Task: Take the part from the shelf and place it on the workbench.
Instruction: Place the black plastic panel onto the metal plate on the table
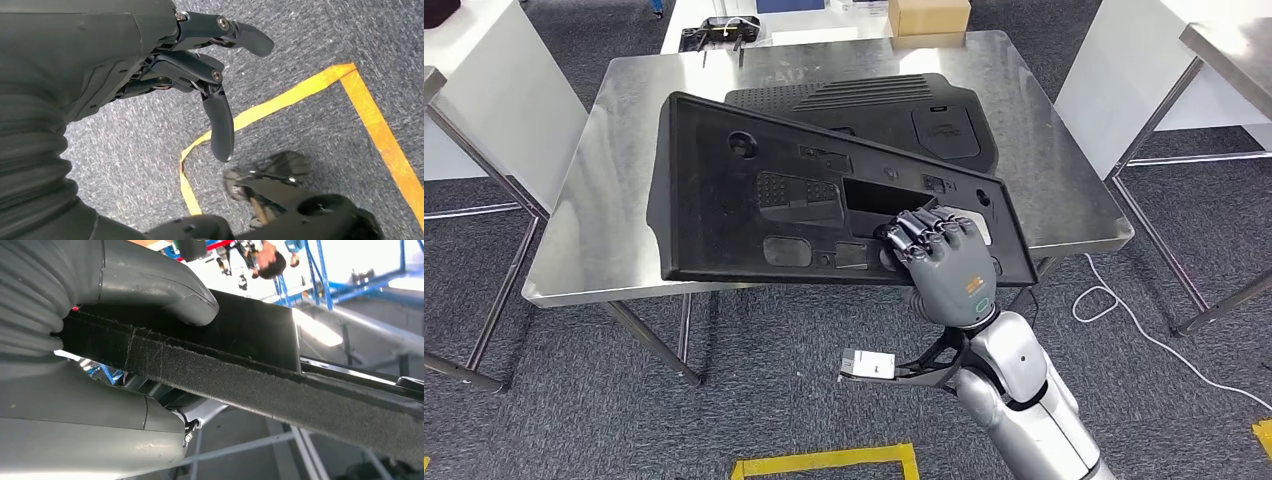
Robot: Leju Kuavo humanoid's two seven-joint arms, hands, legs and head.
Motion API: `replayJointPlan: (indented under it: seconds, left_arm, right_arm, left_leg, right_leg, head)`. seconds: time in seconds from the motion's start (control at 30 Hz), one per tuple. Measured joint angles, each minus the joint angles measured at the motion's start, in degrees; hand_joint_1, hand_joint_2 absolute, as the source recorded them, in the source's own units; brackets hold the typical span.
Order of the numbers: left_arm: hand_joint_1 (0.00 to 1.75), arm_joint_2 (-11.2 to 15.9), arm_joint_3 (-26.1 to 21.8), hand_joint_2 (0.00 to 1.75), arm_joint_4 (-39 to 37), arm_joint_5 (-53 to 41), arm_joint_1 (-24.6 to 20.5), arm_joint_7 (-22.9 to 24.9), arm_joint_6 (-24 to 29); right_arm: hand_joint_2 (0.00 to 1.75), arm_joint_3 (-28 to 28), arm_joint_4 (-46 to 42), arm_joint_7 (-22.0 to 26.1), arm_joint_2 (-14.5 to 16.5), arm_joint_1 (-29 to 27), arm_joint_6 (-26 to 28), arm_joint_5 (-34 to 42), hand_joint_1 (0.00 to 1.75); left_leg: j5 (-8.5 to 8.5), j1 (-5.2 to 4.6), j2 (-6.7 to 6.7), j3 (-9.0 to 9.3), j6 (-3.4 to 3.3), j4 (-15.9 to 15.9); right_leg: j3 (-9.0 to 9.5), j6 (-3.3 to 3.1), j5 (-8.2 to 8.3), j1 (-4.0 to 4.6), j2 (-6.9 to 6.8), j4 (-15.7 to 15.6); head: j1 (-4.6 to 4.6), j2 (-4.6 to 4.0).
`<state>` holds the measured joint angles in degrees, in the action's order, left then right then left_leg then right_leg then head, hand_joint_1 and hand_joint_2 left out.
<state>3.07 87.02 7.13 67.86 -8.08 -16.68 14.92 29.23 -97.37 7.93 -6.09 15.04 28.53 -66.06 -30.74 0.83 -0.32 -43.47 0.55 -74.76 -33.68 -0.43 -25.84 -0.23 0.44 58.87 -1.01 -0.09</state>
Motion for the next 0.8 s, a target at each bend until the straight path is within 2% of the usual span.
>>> replayJointPlan:
  seconds: [0.07, 0.1, 0.13, 0.17, 0.27, 0.3, 0.33, 0.4, 0.43, 0.47, 0.5, 0.53, 0.57, 0.6, 0.63, 0.67, 0.73, 0.8]
  left_arm:
    - [0.0, 0.0, 0.2, 1.75, 0.0, 0.1, 0.0, 0.1, 0.0]
    - [0.0, 0.1, 0.2, 1.75, 0.0, 0.1, -0.1, 0.1, 0.0]
    - [0.0, 0.1, 0.3, 1.75, 0.0, 0.2, -0.2, 0.1, 0.0]
    - [0.0, 0.1, 0.4, 1.75, 0.0, 0.4, -0.2, 0.1, 0.0]
    - [0.0, 0.0, 0.5, 1.75, 0.0, 0.5, -0.3, 0.1, 0.0]
    - [0.0, 0.0, 0.6, 1.75, 0.0, 0.5, -0.3, 0.1, 0.0]
    - [0.0, 0.0, 0.6, 1.75, 0.0, 0.6, -0.3, 0.1, 0.0]
    - [0.0, 0.0, 0.7, 1.75, 0.0, 0.6, -0.4, 0.1, 0.0]
    - [0.0, 0.0, 0.7, 1.75, 0.0, 0.6, -0.4, 0.1, 0.0]
    - [0.0, 0.0, 0.8, 1.75, 0.0, 0.7, -0.4, 0.2, -0.1]
    - [0.0, 0.0, 0.9, 1.75, 0.0, 0.7, -0.3, 0.2, -0.1]
    - [0.0, 0.0, 1.0, 1.75, 0.0, 0.8, -0.3, 0.3, -0.2]
    - [0.0, -0.1, 1.1, 1.75, 0.0, 0.9, -0.3, 0.3, -0.2]
    - [0.0, 0.0, 1.1, 1.75, 0.0, 1.0, -0.3, 0.4, -0.2]
    - [0.0, 0.0, 1.2, 1.75, 0.0, 1.1, -0.3, 0.4, -0.2]
    - [0.0, 0.0, 1.3, 1.75, 0.0, 1.2, -0.4, 0.4, -0.2]
    - [0.0, 0.1, 1.4, 1.75, 0.0, 1.2, -0.4, 0.5, -0.2]
    - [0.0, 0.1, 1.5, 1.75, 0.0, 1.2, -0.4, 0.5, -0.2]
  right_arm:
    - [1.75, 0.5, 1.0, -1.0, -0.2, 0.9, -0.4, -1.0, 1.75]
    - [1.75, 0.6, 1.4, -1.5, -0.4, 1.4, -0.5, -1.4, 1.75]
    - [1.75, 0.8, 2.0, -2.0, -0.5, 1.9, -0.7, -1.9, 1.75]
    - [1.75, 0.9, 2.5, -2.4, -0.6, 2.3, -0.9, -2.3, 1.75]
    - [1.75, 1.3, 3.9, -3.3, -1.0, 3.0, -1.7, -3.2, 1.75]
    - [1.75, 1.4, 4.3, -3.5, -1.2, 3.2, -2.0, -3.2, 1.75]
    - [1.75, 1.4, 4.8, -3.6, -1.3, 3.5, -2.4, -3.2, 1.75]
    - [1.75, 1.6, 5.9, -4.0, -1.6, 3.9, -3.1, -3.3, 1.75]
    - [1.75, 1.7, 6.5, -4.3, -1.7, 3.9, -3.5, -3.5, 1.75]
    - [1.75, 1.8, 7.2, -4.6, -1.8, 3.9, -3.8, -3.8, 1.75]
    - [1.75, 2.0, 7.8, -5.0, -1.9, 3.9, -4.1, -4.4, 1.75]
    - [1.75, 2.1, 8.3, -5.6, -2.0, 3.9, -4.2, -5.4, 1.75]
    - [1.75, 2.3, 8.8, -6.5, -2.1, 4.0, -4.3, -7.0, 1.75]
    - [1.75, 2.3, 9.3, -7.5, -2.2, 4.2, -4.3, -8.8, 1.75]
    - [1.75, 2.4, 9.9, -8.4, -2.2, 4.4, -4.5, -10.4, 1.75]
    - [1.75, 2.5, 10.5, -9.0, -2.2, 4.6, -4.7, -11.4, 1.75]
    - [1.75, 2.7, 11.6, -9.5, -2.2, 4.9, -5.3, -11.7, 1.75]
    - [1.75, 2.8, 12.3, -9.8, -2.3, 5.1, -5.5, -11.8, 1.75]
  left_leg:
    - [4.52, -0.12, 0.01, 2.61, -0.53, 6.9]
    - [5.93, -0.3, 0.02, 4.28, -0.79, 10.4]
    - [6.59, -0.47, 0.02, 5.53, -1.03, 12.9]
    - [6.5, -0.7, 0.0, 6.18, -1.23, 14.0]
    - [6.15, -0.84, -0.18, 6.77, -1.89, 14.8]
    - [6.12, -0.71, -0.22, 7.07, -2.19, 15.2]
    - [6.07, -0.56, -0.24, 7.39, -2.48, 15.5]
    - [5.71, -0.52, -0.25, 7.71, -2.94, 15.6]
    - [5.47, -0.52, -0.28, 7.86, -3.04, 15.6]
    - [5.19, -0.51, -0.34, 8.11, -3.07, 15.6]
    - [4.87, -0.5, -0.44, 8.49, -3.02, 15.6]
    - [4.49, -0.46, -0.55, 9.02, -2.89, 15.6]
    - [4.05, -0.43, -0.65, 9.59, -2.69, 15.6]
    - [3.54, -0.51, -0.71, 10.1, -2.4, 15.6]
    - [3.09, -0.6, -0.74, 10.44, -2.1, 15.6]
    - [2.73, -0.7, -0.77, 10.66, -1.79, 15.6]
    - [2.27, -0.69, -0.78, 10.97, -1.23, 15.9]
    - [1.55, -0.49, -0.59, 10.86, -0.66, 15.0]
  right_leg:
    - [0.93, 0.22, -0.71, 0.12, 0.13, 0.0]
    - [1.25, 0.46, -1.05, 0.3, 0.16, 0.0]
    - [1.39, 0.76, -1.3, 0.38, 0.17, 0.0]
    - [1.41, 1.06, -1.46, 0.43, 0.15, -0.1]
    - [1.35, 1.89, -1.84, 0.35, 0.04, -0.1]
    - [0.78, 2.06, -2.29, 0.31, 0.01, 1.0]
    - [-0.54, 2.14, -3.07, 0.27, -0.01, 3.2]
    - [-5.31, 2.09, -5.1, 0.12, -0.02, 10.7]
    - [-7.87, 2.19, -5.75, 0.05, -0.03, 14.2]
    - [-9.71, 2.51, -5.63, -0.05, -0.03, 16.2]
    - [-10.41, 3.06, -4.52, -0.19, -0.04, 15.8]
    - [-9.88, 3.75, -2.5, -0.36, -0.07, 13.2]
    - [-8.43, 4.43, 0.01, -0.52, -0.18, 8.9]
    - [-6.65, 4.75, 1.99, -0.52, -0.31, 4.7]
    - [-5.23, 4.62, 3.28, -0.49, -0.38, 1.6]
    - [-4.38, 4.15, 3.72, -0.38, -0.43, -0.1]
    - [-3.95, 2.88, 3.36, -0.12, -0.33, -0.6]
    - [-3.23, 1.93, 2.94, -0.3, -0.32, -0.9]
  head:
    - [-0.01, 0.0]
    - [0.03, 0.0]
    - [0.02, 0.0]
    - [0.04, 0.0]
    - [0.07, 0.0]
    - [0.12, 0.0]
    - [0.21, 0.0]
    - [0.34, 0.0]
    - [0.35, 0.0]
    - [0.35, 0.0]
    - [0.37, 0.0]
    - [0.38, 0.0]
    - [0.38, 0.0]
    - [0.44, 0.0]
    - [0.46, 0.0]
    - [0.44, 0.0]
    - [0.42, 0.0]
    - [0.31, 0.0]
